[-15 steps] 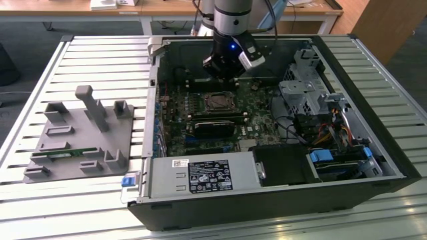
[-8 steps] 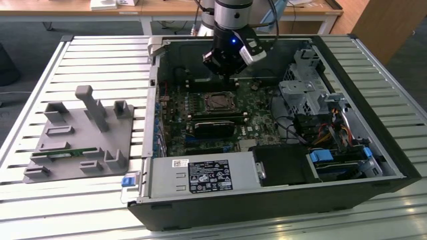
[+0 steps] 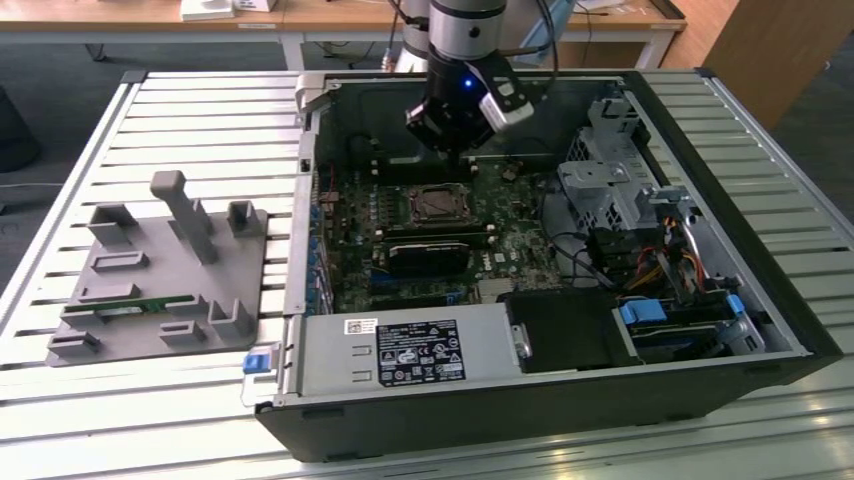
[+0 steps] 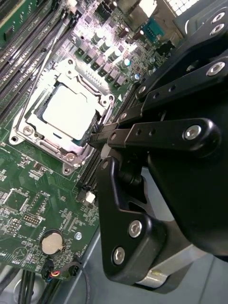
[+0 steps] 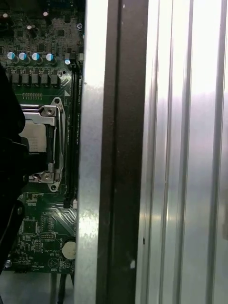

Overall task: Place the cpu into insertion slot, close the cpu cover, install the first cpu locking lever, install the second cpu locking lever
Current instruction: 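Install the second cpu locking lever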

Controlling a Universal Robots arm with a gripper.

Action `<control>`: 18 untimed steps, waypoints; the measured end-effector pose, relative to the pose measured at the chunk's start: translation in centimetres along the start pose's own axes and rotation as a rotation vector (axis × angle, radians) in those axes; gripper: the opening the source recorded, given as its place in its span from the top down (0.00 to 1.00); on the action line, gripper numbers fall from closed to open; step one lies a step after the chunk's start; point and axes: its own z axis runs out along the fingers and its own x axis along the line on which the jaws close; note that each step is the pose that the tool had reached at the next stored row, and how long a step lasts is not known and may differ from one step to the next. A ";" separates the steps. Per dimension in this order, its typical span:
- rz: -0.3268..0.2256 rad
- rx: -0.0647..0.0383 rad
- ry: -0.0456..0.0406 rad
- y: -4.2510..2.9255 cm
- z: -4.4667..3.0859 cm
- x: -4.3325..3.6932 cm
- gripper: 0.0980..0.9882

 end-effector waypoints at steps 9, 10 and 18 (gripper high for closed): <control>0.000 0.001 0.0000 -0.61 0.00 0.01 0.99; 0.000 0.001 0.0001 -0.71 0.00 0.01 0.99; 0.000 0.002 0.0001 -1.62 0.00 0.03 0.99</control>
